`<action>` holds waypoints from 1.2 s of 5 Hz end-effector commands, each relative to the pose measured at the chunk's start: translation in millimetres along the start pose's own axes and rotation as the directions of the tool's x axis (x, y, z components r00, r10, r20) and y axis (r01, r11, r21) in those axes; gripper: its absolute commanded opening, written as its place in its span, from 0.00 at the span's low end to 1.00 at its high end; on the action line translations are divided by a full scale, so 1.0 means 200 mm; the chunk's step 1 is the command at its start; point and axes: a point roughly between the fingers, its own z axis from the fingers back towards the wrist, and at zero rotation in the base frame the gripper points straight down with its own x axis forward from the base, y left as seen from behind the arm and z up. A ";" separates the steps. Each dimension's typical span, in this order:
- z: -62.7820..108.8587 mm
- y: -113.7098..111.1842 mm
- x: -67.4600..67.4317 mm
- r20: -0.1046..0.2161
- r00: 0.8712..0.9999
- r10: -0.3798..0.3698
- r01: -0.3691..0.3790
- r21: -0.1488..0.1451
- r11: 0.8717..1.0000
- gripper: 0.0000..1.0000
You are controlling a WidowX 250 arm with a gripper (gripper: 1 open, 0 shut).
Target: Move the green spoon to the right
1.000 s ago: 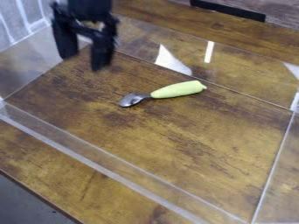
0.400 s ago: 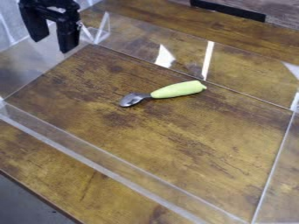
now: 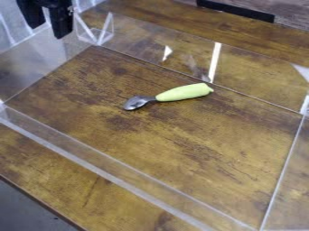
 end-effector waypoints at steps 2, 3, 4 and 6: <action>0.07 0.03 -0.01 0.064 0.997 -0.054 0.053 0.011 0.999 1.00; 0.06 0.01 -0.02 0.069 0.995 -0.067 0.067 0.004 0.998 1.00; 0.04 0.02 0.01 0.077 0.992 -0.097 0.098 -0.001 0.995 1.00; 0.05 0.03 0.05 0.082 0.995 -0.065 0.065 -0.006 0.998 1.00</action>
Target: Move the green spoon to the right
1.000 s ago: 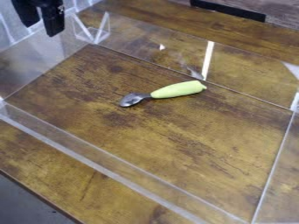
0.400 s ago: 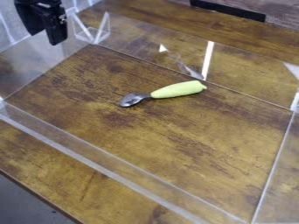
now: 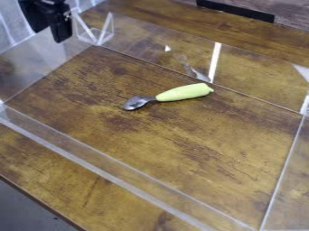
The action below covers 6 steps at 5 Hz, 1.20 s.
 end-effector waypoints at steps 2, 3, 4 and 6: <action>0.11 0.01 0.09 0.050 0.999 -0.005 0.003 0.028 1.000 1.00; 0.12 -0.01 0.13 0.054 0.996 -0.070 0.069 0.016 0.997 1.00; 0.12 -0.03 0.18 0.062 0.990 -0.127 0.127 0.001 0.992 1.00; 0.10 -0.02 0.13 -0.004 0.988 -0.154 0.153 -0.062 0.986 1.00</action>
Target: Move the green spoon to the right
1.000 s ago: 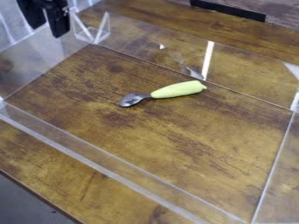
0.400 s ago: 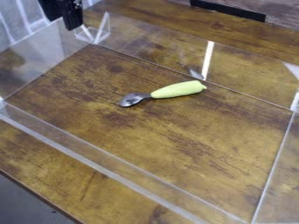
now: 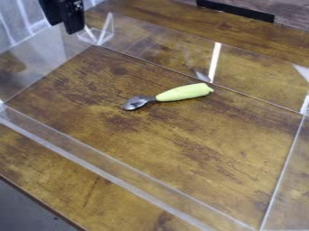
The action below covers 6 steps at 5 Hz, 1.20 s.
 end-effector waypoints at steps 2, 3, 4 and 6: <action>-0.01 -0.01 0.01 -0.005 1.000 0.005 -0.005 -0.013 1.000 1.00; -0.07 -0.01 -0.02 -0.036 0.998 -0.054 0.052 -0.039 0.998 1.00; -0.10 -0.05 -0.02 -0.045 0.992 -0.120 0.117 -0.054 0.992 1.00; -0.26 -0.26 0.03 -0.038 0.988 -0.151 0.149 -0.045 0.988 1.00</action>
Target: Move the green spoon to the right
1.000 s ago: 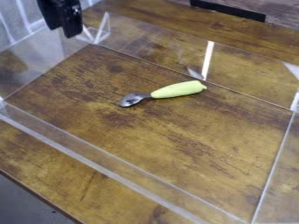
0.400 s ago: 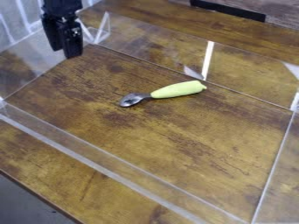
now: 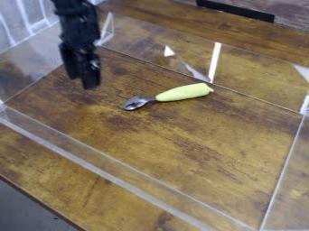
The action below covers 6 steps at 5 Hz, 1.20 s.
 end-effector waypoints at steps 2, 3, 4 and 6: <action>0.11 -0.28 0.30 0.071 0.997 -0.026 0.018 0.114 0.993 1.00; 0.17 -0.41 0.44 0.070 0.997 -0.037 0.028 0.134 0.991 1.00; 0.20 -0.49 0.46 0.063 0.998 0.007 -0.016 0.146 0.989 1.00; 0.22 -0.50 0.40 0.065 0.991 0.113 -0.122 0.159 0.980 1.00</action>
